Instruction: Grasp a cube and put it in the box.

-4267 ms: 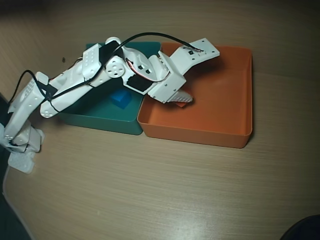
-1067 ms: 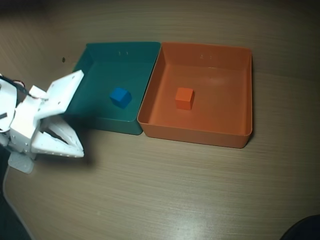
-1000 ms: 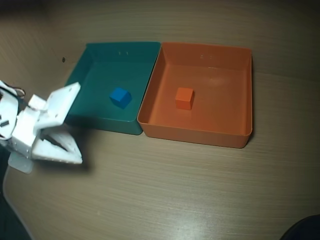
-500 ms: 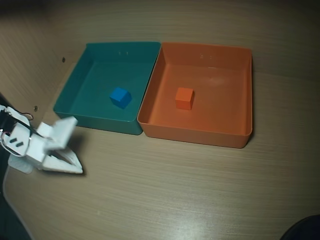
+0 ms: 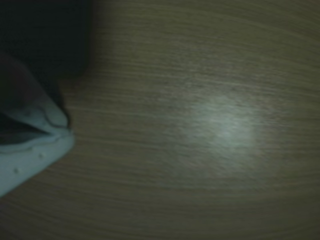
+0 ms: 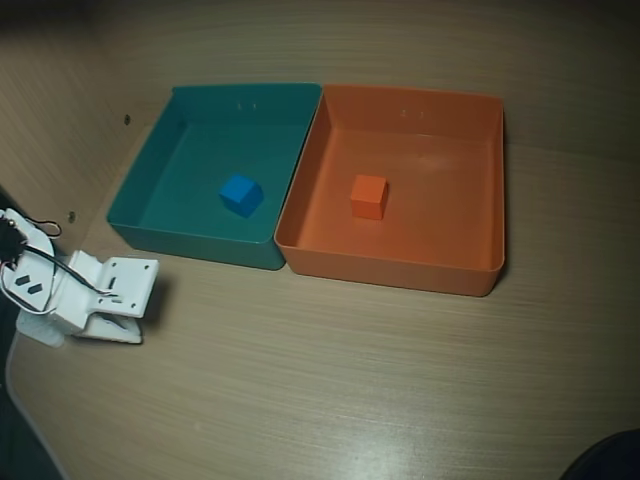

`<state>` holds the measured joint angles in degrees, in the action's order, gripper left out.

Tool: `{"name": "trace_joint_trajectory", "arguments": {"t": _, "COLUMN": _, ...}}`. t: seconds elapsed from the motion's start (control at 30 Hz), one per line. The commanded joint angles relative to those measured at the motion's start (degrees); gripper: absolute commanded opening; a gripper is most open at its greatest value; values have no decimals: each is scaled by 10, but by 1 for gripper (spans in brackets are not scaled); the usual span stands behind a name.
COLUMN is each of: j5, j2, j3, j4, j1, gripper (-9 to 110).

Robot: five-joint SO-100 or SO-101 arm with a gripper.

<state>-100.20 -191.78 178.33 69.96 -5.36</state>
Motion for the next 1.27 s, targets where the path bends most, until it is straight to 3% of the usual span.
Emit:
{"name": "trace_joint_trajectory", "arguments": {"t": 0.0, "j5": 11, "j2": -4, "j3": 35, "j4": 65, "j1": -4, "gripper": -5}}
{"name": "trace_joint_trajectory", "arguments": {"t": 1.23, "j5": 46, "j2": -3, "j3": 35, "j4": 67, "j1": -3, "gripper": -5}}
